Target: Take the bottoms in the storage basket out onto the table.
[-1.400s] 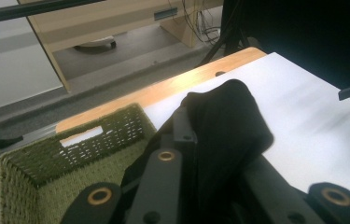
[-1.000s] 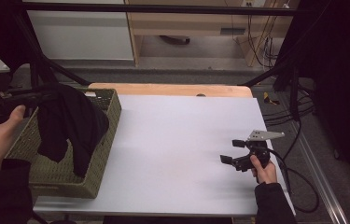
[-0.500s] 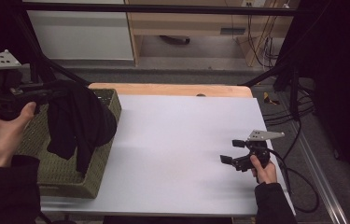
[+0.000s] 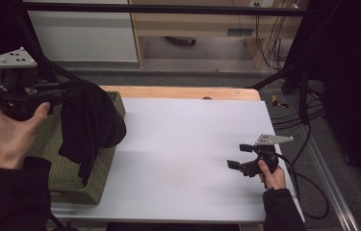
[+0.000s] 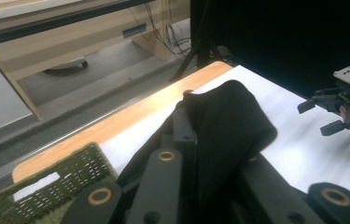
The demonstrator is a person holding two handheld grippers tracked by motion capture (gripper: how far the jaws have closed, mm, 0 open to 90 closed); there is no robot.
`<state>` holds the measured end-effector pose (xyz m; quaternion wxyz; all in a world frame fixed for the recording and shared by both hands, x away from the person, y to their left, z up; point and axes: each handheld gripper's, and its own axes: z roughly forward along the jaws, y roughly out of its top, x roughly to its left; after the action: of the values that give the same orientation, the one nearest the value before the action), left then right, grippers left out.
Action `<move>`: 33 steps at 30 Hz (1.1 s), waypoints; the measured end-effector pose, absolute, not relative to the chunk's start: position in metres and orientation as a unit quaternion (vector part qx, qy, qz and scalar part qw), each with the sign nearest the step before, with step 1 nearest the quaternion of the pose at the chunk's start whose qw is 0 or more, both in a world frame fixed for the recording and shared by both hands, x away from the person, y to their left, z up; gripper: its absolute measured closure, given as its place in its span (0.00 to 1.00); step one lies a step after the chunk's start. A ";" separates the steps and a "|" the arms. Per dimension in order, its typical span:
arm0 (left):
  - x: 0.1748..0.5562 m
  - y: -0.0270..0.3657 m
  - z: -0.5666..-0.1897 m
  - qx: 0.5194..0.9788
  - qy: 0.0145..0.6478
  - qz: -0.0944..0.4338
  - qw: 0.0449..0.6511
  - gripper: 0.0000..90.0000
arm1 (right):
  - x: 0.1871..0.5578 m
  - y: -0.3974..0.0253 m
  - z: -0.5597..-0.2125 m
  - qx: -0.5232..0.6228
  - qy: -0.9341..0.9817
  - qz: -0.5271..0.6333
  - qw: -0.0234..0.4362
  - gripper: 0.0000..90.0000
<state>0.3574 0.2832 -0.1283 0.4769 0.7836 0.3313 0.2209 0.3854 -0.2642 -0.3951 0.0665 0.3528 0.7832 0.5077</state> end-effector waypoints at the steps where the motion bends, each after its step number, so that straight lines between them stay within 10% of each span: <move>1: 0.358 0.281 -0.128 0.784 0.330 0.220 0.477 0.95 | 0.385 -0.264 -0.395 0.352 0.783 0.508 0.066 0.05; 33: 0.366 0.222 -0.122 0.803 0.284 0.200 0.484 0.96 | 0.385 -0.265 -0.394 0.353 0.781 0.511 0.066 0.05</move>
<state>0.3661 0.2219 -0.1224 0.4842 0.8031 0.2842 0.1996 0.3847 -0.2653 -0.3940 0.0661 0.3530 0.7811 0.5108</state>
